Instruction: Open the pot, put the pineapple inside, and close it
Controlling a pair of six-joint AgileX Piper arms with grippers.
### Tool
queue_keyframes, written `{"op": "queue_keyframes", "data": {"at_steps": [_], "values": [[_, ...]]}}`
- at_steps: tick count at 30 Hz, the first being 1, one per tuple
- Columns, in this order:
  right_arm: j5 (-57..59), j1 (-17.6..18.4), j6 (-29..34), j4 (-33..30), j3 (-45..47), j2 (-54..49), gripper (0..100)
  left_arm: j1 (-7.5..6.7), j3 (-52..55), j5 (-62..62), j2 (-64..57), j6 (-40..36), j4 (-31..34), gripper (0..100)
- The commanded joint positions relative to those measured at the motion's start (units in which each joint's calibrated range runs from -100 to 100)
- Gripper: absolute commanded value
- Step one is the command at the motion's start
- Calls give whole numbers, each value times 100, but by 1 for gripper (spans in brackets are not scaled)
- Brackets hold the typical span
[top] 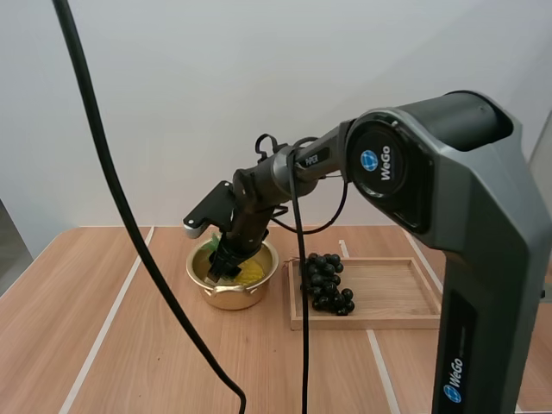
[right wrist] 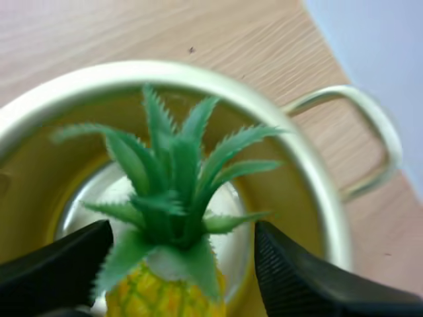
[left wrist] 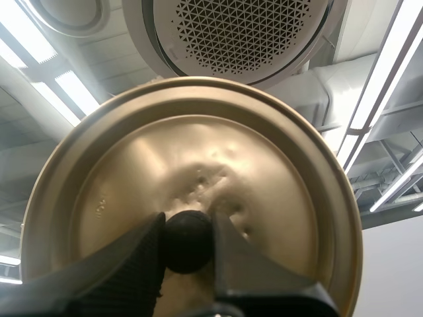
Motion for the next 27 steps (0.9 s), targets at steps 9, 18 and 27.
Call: {"op": "queue_keyframes", "data": {"at_steps": [9,18,27], "values": [[-91,-26,12,-69,8,-1782,100,6,-13,-73,-25,13,-4,0],[-239,-695,12,-297,8,-3385,100,6,-13,-98,-14,13,-4,0],[-2414,-1887,1342,-260,8,-4744,100,6,12,690,215,13,-39,0]]}}
